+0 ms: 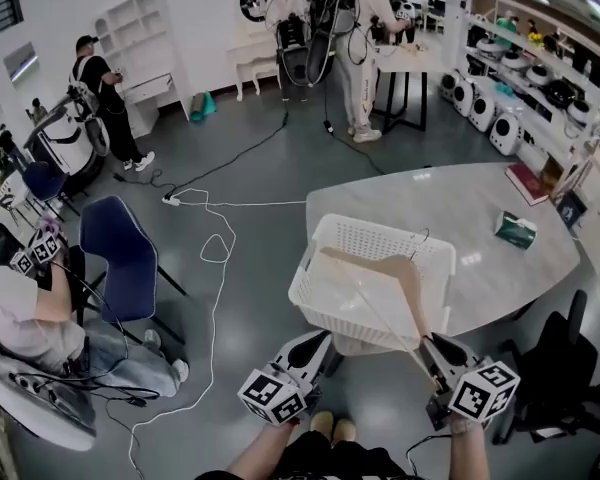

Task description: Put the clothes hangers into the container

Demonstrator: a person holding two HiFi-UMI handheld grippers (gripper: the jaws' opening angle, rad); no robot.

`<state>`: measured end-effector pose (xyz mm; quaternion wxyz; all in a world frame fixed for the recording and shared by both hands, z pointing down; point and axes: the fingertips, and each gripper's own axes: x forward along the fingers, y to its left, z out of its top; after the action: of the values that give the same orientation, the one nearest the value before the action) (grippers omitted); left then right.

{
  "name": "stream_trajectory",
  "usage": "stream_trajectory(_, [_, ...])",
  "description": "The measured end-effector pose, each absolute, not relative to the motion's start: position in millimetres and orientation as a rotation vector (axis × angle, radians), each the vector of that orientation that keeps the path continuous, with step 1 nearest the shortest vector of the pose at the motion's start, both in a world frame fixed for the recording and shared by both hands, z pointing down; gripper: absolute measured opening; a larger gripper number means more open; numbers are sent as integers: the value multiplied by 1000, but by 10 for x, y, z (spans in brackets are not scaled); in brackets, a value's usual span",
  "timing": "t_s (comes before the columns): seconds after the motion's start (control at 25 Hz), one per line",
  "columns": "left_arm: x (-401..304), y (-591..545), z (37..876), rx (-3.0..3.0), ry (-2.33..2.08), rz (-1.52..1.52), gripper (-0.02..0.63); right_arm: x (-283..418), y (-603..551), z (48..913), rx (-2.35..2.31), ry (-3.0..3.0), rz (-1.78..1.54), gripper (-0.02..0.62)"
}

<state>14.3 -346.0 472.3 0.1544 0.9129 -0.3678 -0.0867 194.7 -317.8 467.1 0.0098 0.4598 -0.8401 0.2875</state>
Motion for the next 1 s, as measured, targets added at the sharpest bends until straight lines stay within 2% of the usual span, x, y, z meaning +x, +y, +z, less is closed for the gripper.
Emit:
stream_trajectory(0.68, [1,-3683,4805,2586,-1045,-271,9,1750,-3785,4818,1378,-2299,491,66])
stream_trajectory(1.0, [-69,-3713,4810,2580,-1052,-281,9,1691,-3915,4868,1391,-2273,470,66])
